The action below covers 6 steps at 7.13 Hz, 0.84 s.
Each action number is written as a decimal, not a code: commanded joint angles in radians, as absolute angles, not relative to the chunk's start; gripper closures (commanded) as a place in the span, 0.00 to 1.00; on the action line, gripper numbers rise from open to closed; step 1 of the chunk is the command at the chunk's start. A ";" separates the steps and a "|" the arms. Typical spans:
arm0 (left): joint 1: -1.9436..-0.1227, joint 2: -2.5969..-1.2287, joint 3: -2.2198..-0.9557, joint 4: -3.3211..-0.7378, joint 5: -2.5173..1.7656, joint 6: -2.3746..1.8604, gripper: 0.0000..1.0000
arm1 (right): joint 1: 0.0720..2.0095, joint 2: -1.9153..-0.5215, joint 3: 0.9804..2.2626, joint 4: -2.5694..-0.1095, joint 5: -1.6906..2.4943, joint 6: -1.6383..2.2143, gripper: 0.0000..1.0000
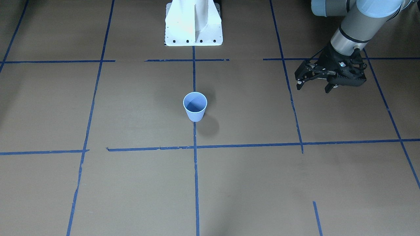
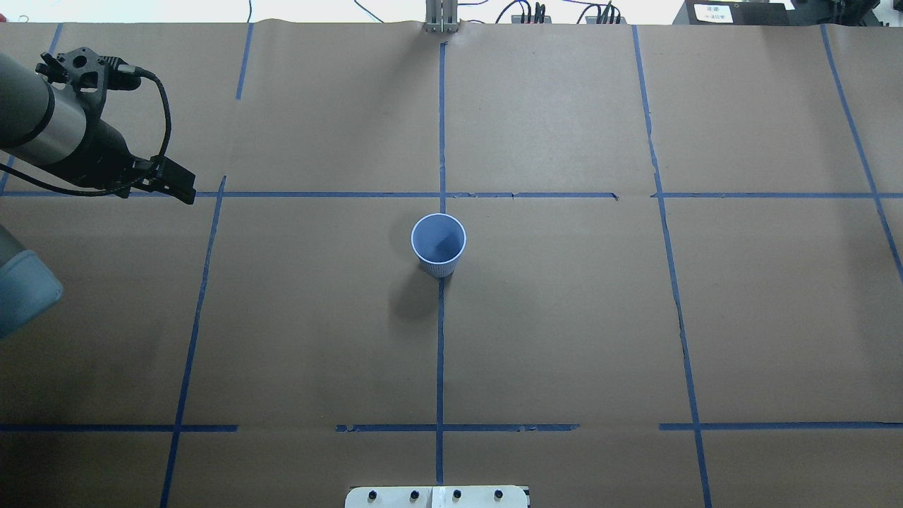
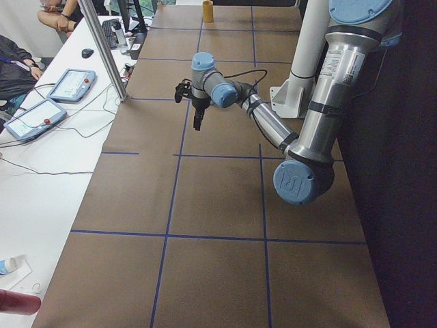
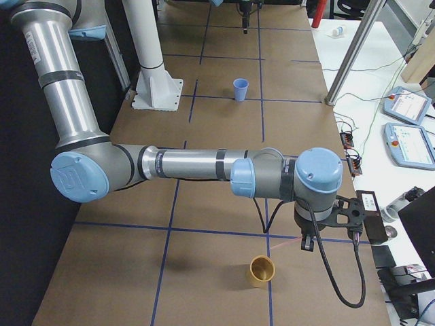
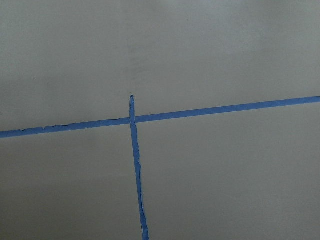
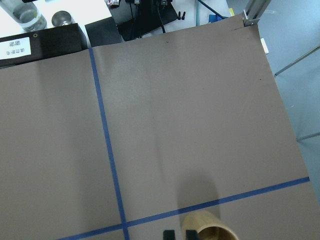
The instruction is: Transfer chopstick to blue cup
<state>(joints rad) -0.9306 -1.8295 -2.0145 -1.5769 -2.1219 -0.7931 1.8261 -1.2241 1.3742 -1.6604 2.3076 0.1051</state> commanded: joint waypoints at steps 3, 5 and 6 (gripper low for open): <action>-0.936 -1.818 -2.020 -1.578 -2.122 -0.790 0.00 | 1.715 -0.987 1.616 -2.200 2.365 0.203 1.00; -0.975 -1.795 -2.022 -1.575 -2.132 -0.775 0.00 | 1.553 -0.968 1.760 -2.212 2.379 0.473 1.00; -1.012 -1.772 -2.023 -1.577 -2.158 -0.746 0.00 | 1.457 -0.947 1.826 -2.212 2.410 0.617 1.00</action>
